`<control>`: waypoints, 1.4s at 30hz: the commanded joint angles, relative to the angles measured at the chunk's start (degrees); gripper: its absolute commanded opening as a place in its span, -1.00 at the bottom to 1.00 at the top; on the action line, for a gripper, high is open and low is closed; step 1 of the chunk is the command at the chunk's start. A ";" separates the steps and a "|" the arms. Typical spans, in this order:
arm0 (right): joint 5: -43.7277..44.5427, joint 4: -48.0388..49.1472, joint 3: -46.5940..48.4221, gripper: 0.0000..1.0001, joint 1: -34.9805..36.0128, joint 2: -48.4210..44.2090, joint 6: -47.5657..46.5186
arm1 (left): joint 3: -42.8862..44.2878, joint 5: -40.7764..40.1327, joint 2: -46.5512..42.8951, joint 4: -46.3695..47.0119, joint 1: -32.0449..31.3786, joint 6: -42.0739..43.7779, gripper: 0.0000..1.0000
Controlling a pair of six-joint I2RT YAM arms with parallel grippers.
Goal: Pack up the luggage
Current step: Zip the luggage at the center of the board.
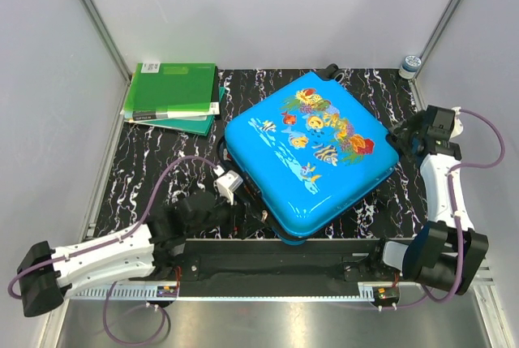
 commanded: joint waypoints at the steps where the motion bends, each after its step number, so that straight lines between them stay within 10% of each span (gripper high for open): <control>1: -10.03 -3.73 -1.80 0.24 1.64 0.64 -2.35 | 1.08 -2.98 1.61 5.99 -1.73 -1.29 0.79; 5: -10.74 -3.37 -1.28 -0.54 1.55 -1.02 -1.82 | 0.91 -5.09 2.49 6.77 -2.43 -2.16 0.79; 12: -11.35 -3.37 -2.24 -0.94 1.64 -3.40 -1.90 | -0.06 -6.23 4.34 11.87 -4.19 -4.19 0.78; 29: -12.14 -3.37 -3.73 -1.00 1.64 -5.59 -3.40 | 0.29 -8.43 11.28 21.10 -6.21 -6.56 -0.09; 42: -13.02 -3.20 -5.23 -1.00 1.64 -5.86 -4.98 | 2.14 -7.11 10.76 22.61 -8.32 -6.91 -0.18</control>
